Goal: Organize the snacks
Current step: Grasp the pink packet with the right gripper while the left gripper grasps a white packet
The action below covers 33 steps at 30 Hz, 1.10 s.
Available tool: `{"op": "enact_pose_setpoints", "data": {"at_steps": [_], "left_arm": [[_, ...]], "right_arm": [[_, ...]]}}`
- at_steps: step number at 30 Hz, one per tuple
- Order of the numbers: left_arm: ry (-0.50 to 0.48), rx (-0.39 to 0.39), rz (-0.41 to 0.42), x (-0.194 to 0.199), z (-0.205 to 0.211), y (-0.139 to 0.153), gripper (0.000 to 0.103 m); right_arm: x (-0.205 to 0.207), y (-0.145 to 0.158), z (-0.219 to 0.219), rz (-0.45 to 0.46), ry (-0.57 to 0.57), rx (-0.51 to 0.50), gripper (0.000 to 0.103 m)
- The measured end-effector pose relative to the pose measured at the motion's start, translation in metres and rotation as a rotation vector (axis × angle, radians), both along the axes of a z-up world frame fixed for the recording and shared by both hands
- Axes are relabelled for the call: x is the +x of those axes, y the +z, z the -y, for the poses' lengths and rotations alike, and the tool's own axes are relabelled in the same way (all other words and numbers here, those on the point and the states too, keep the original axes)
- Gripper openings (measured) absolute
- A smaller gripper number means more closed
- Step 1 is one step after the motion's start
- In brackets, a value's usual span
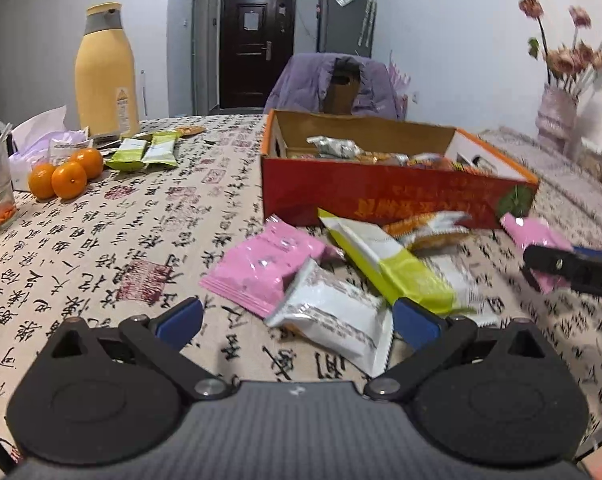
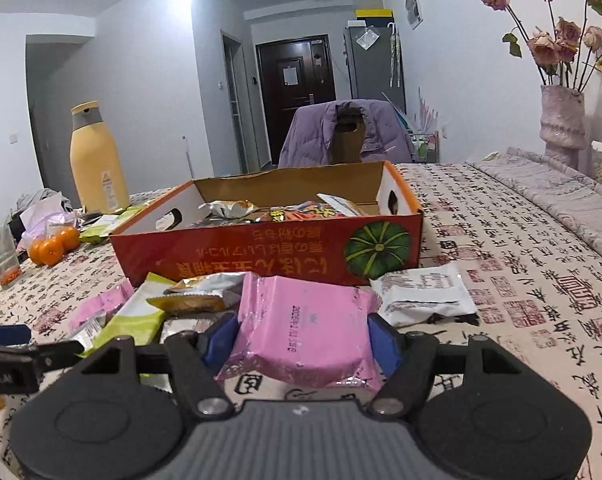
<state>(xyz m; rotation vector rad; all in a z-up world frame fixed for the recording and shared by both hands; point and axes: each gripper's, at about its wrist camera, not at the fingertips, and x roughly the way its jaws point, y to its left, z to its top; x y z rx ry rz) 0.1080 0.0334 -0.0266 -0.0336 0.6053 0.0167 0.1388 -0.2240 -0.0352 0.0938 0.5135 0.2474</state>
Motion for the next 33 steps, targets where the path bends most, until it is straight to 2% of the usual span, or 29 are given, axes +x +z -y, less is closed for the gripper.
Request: {"op": "enact_pose_setpoints", "data": {"at_steps": [12,18,24,26,27,33], "left_arm": [[-0.055,0.161,-0.008,0.018,0.031,-0.013,0.103],[-0.046,0.205,-0.001,0.026,0.038,-0.016,0.101],[-0.059,0.197,-0.020,0.029,0.039,-0.022,0.087],[-0.057,0.185,-0.018,0.028,0.038,-0.022,0.079],[-0.054,0.178,-0.017,0.027,0.036,-0.021,0.071],[-0.052,0.127,0.004,0.020,0.026,-0.017,0.057]], "right_arm": [[-0.007,-0.006,0.008,-0.002,0.002,0.010,0.069],[-0.007,-0.007,0.010,-0.009,0.002,0.017,0.069],[-0.006,-0.009,0.010,-0.011,0.010,0.022,0.069],[-0.006,-0.010,0.011,-0.013,0.011,0.024,0.069],[-0.006,-0.010,0.011,-0.013,0.012,0.024,0.069],[-0.006,-0.011,0.010,-0.015,0.016,0.028,0.069]]}}
